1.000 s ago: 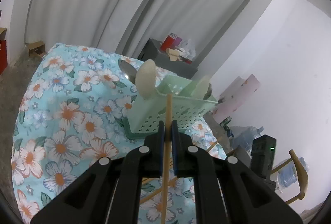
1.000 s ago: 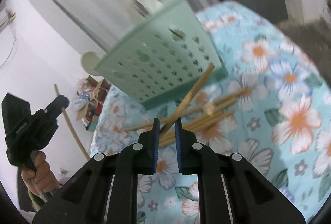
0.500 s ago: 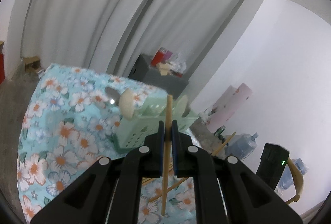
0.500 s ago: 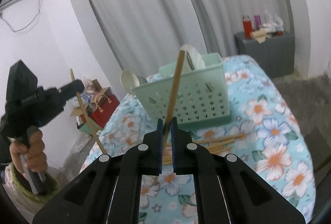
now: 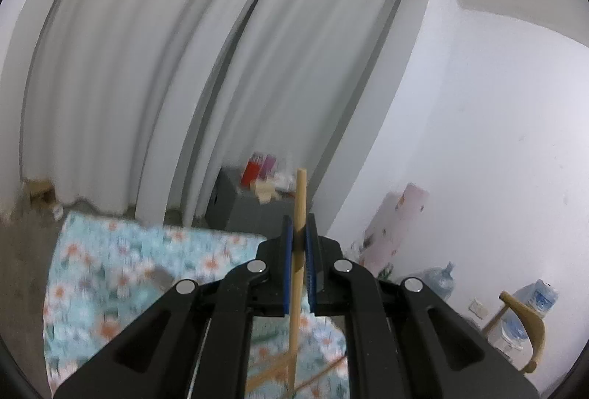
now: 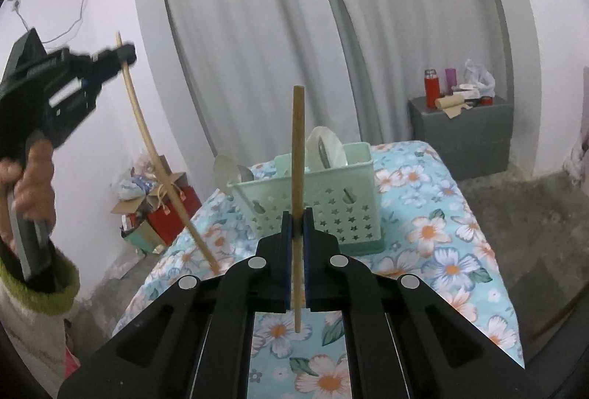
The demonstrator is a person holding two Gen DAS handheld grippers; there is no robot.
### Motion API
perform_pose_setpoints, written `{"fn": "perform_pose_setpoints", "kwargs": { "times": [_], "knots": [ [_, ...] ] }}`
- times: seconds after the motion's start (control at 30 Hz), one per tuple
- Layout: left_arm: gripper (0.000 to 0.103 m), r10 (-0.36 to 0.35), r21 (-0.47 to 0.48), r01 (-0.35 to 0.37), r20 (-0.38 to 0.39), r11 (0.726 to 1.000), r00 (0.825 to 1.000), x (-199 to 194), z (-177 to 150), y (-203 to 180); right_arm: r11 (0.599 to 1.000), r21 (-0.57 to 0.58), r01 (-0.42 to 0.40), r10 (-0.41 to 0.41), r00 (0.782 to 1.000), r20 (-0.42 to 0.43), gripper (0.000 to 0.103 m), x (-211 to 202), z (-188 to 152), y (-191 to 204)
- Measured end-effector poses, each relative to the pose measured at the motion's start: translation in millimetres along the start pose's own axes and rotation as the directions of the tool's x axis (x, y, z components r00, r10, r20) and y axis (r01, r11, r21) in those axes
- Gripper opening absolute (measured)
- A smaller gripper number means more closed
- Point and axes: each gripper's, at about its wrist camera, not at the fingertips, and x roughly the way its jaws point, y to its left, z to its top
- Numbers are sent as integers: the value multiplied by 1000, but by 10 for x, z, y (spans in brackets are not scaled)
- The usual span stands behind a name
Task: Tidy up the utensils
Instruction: 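Lower the chopstick into the holder and open the left gripper while the right carries its chopstick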
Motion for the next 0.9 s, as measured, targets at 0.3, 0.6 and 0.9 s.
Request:
{"fn": "perform_pose_setpoints", "kwargs": {
  "times": [0.3, 0.6, 0.9],
  "knots": [
    [6, 53, 31, -58, 143, 998, 988, 437, 460, 1, 1000, 3, -12, 12, 1000, -6, 3, 5, -13, -13],
    [6, 185, 69, -193, 109, 979, 977, 1243, 178, 259, 999, 29, -28, 29, 999, -29, 3, 82, -39, -77],
    [12, 267, 40, -265, -34, 963, 963, 1641, -197, 558, 999, 45, -26, 28, 999, -42, 3, 123, -58, -112]
  ]
}}
